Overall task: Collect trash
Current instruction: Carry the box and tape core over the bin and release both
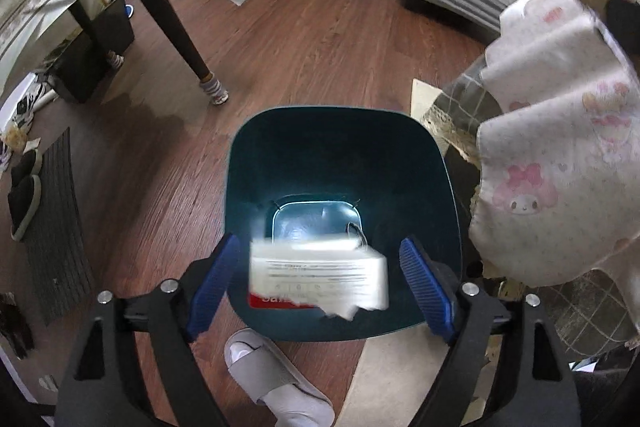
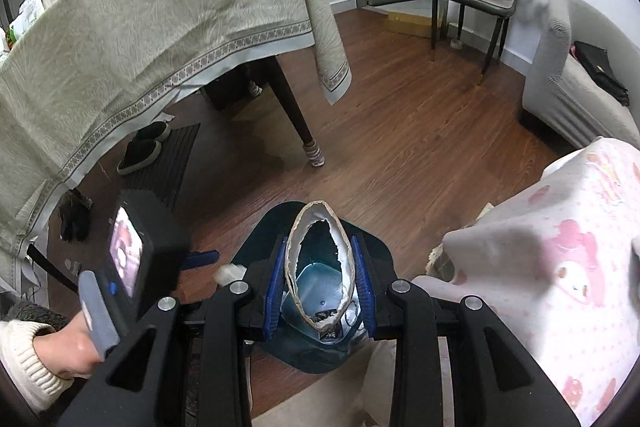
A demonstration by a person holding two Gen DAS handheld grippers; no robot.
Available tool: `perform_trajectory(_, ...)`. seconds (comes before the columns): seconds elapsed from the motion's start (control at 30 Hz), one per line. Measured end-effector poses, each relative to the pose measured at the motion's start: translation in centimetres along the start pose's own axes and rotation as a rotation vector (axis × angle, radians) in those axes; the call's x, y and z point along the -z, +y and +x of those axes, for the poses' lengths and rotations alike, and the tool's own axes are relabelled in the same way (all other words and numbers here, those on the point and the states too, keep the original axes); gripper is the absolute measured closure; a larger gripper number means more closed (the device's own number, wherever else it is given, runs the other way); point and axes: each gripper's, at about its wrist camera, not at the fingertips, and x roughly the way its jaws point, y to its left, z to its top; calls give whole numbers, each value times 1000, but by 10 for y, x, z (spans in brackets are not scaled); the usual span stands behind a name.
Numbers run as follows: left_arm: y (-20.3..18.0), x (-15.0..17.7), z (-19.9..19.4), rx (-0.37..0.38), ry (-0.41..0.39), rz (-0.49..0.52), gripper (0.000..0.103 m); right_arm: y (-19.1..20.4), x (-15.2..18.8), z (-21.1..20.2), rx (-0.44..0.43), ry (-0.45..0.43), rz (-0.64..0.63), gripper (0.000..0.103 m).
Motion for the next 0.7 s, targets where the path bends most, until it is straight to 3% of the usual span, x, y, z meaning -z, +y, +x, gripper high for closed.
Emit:
perform_trajectory(0.37, 22, -2, -20, 12, -64, -30, 15, 14, -3, 36, 1, 58, -10, 71)
perform_trajectory(0.7, 46, -9, -64, 32, -182, -80, 29, 24, 6, 80, 3, 149, -5, 71)
